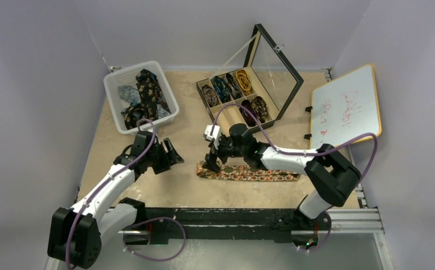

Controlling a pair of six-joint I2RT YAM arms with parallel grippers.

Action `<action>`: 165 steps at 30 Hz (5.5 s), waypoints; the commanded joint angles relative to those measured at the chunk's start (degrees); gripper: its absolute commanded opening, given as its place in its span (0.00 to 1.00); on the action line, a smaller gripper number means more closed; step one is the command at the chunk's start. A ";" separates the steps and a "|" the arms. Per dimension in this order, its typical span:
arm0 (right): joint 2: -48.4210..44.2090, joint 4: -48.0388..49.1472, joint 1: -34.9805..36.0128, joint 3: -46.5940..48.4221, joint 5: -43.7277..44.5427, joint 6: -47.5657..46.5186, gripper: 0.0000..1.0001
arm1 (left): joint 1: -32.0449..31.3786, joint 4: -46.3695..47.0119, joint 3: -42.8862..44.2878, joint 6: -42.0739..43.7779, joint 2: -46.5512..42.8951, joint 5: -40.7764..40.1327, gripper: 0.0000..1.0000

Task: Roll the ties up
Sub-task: Roll the tie at the center of the board.

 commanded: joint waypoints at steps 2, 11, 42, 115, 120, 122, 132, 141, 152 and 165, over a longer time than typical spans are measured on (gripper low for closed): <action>0.97 -6.99 -0.07 0.71 -7.96 -12.01 0.99 | 1.35 5.94 -2.41 2.38 -1.04 8.34 0.64; 4.60 -12.03 0.16 4.24 -4.14 -8.73 0.99 | 1.55 5.73 -1.52 2.64 -2.20 9.63 0.63; 15.36 -24.59 9.80 13.70 17.24 -10.05 0.89 | 1.53 6.10 -1.77 3.35 -1.61 10.18 0.62; -13.09 -1.66 1.21 -4.72 23.24 35.05 0.99 | 1.70 5.67 -1.52 1.02 -1.33 1.53 0.63; -19.10 1.02 -3.39 -11.34 22.43 47.67 0.99 | 1.79 6.14 -1.58 1.17 -1.08 2.57 0.63; -20.93 -4.04 -3.39 -9.19 27.41 50.80 0.99 | 1.79 6.07 -1.79 1.18 -1.48 2.70 0.64; -14.92 9.19 -3.32 -14.61 13.61 56.21 0.98 | 1.97 8.05 -3.59 1.59 -1.32 4.49 0.64; -4.90 15.53 -2.09 -11.95 8.85 61.04 0.74 | 1.97 10.66 -6.26 0.60 -0.97 5.57 0.63; 3.29 12.84 0.96 -6.44 11.05 62.90 0.61 | 1.97 11.96 -7.13 0.89 -0.70 7.48 0.63; 3.35 13.70 1.50 -6.94 10.50 63.44 0.55 | 1.97 10.86 -7.34 1.06 -2.88 6.84 0.63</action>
